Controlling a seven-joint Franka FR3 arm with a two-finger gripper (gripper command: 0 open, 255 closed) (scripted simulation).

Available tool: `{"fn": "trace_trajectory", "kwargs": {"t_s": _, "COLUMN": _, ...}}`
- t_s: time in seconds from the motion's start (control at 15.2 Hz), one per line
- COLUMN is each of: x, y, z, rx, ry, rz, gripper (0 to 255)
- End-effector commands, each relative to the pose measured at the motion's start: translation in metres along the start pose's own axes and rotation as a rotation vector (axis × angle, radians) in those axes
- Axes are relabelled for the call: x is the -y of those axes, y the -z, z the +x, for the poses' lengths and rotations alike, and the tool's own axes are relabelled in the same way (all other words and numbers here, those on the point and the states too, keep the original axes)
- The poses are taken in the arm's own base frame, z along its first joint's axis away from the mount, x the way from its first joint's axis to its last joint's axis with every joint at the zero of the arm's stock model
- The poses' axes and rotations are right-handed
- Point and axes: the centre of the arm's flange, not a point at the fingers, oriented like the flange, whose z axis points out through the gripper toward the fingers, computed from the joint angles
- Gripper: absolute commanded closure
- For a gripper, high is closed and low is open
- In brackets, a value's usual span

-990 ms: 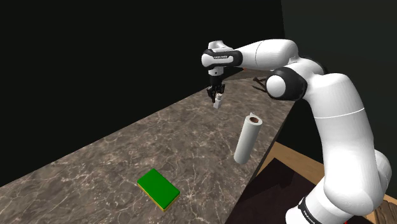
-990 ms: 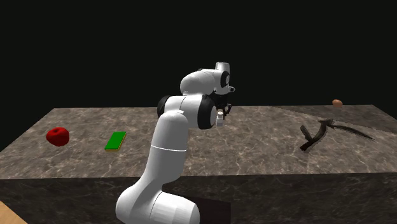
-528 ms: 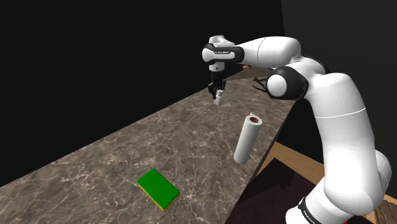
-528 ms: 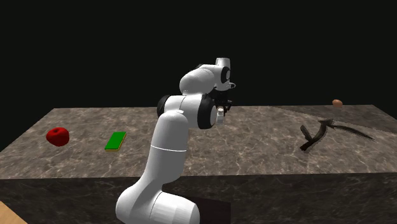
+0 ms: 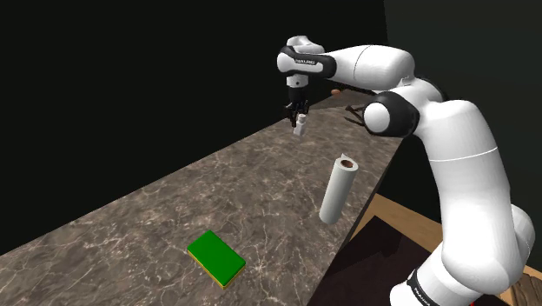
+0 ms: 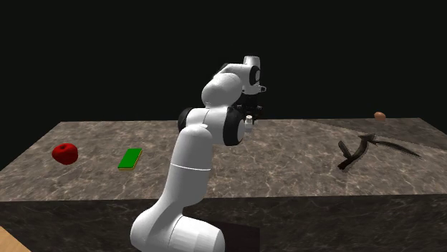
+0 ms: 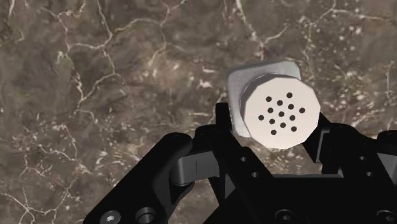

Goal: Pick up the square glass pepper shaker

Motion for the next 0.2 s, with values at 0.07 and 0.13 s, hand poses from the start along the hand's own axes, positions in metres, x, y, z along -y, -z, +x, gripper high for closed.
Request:
{"fn": "trace_trajectory", "kwargs": {"t_s": 0.07, "x": 0.0003, "y": 0.0116, "z": -0.0016, "rx": 0.0, "ry": 0.0, "rz": 0.0, "gripper": 255}}
{"fn": "trace_trajectory", "kwargs": {"t_s": 0.13, "x": 0.0003, "y": 0.0116, "z": -0.0016, "rx": 0.0, "ry": 0.0, "rz": 0.0, "gripper": 255}}
